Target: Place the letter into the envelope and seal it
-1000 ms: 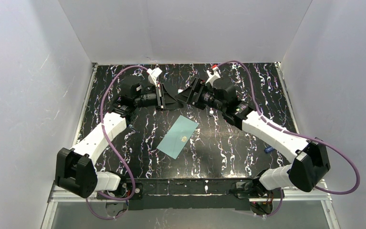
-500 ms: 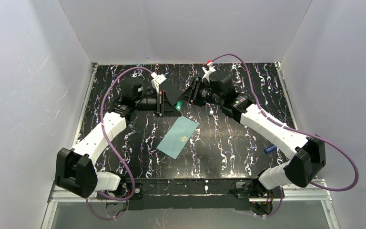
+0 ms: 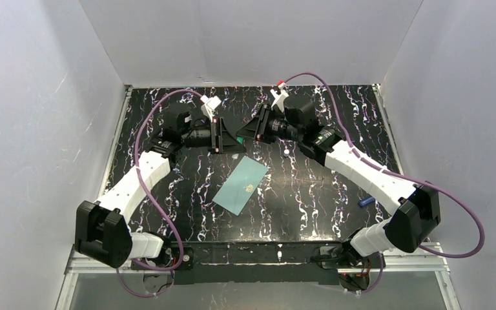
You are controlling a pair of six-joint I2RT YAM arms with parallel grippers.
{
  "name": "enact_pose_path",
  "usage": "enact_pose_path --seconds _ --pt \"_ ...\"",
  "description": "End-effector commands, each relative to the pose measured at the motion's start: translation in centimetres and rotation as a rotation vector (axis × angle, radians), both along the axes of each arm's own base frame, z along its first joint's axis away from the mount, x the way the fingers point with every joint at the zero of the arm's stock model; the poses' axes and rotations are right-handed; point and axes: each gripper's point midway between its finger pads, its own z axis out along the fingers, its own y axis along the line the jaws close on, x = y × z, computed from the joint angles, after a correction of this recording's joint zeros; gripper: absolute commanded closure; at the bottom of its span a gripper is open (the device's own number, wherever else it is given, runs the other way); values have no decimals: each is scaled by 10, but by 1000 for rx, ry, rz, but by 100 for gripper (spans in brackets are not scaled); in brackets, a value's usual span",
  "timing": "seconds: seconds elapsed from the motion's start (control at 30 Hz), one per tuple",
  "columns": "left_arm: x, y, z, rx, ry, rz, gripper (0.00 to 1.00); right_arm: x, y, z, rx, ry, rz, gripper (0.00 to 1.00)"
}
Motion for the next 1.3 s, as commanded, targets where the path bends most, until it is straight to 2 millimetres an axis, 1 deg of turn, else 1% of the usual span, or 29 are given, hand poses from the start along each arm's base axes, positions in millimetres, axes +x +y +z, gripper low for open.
enact_pose_path --seconds 0.0,0.07,0.13,0.17,0.2,0.23,0.33,0.4,0.47,0.53,0.67,0.8,0.87,0.9,0.93,0.97,1.0,1.03,1.07,1.1,1.13,1.17,1.27 --pt "12 -2 33 -57 -34 43 57 -11 7 27 90 -65 63 91" --pt "15 -3 30 -51 -21 47 58 -12 8 25 92 -67 71 91" --pt "16 -3 26 -42 -15 43 73 -12 8 24 93 -71 74 92" --pt "16 -3 24 -39 -15 39 82 -11 8 27 97 -83 75 92" --pt "15 -3 23 -35 -13 35 93 -11 8 28 98 -88 76 93" --pt "14 -2 22 -33 -14 30 100 -11 8 29 101 -94 77 94" --pt "9 -1 24 -39 -19 11 100 -10 6 35 117 -122 77 98" --pt "5 1 28 -59 -35 -10 100 -10 4 46 154 -158 88 99" --pt "0 3 33 -79 -52 -40 100 -15 4 59 207 -209 119 99" --pt "-7 5 42 -97 -83 -78 100 -22 2 72 260 -269 164 99" --pt "-22 9 67 -144 -157 -178 100 -36 -5 95 352 -396 241 99" --pt "-39 11 93 -189 -220 -295 100 -54 -14 111 419 -521 325 99" --pt "-42 11 101 -198 -251 -317 100 -59 -14 117 437 -556 353 99" --pt "-41 11 103 -197 -261 -313 100 -58 -13 119 441 -554 355 99" --pt "-38 11 105 -193 -272 -296 100 -53 -12 119 438 -536 337 99" --pt "-33 10 105 -184 -284 -270 100 -43 -10 111 401 -474 298 98" --pt "-26 9 103 -170 -293 -236 100 -30 -8 100 346 -412 238 77" --pt "-18 9 100 -155 -304 -199 100 -17 -8 92 286 -359 158 61" --pt "-11 9 96 -136 -319 -161 100 -4 -11 79 216 -295 72 47" --pt "-4 10 92 -110 -342 -122 100 5 -14 70 166 -244 0 35" --pt "4 11 86 -82 -369 -86 100 10 -15 63 137 -199 -47 27" --pt "11 13 79 -50 -394 -49 100 13 -16 60 120 -168 -74 22" --pt "29 20 59 42 -486 1 100 18 -13 51 66 -103 -134 18"
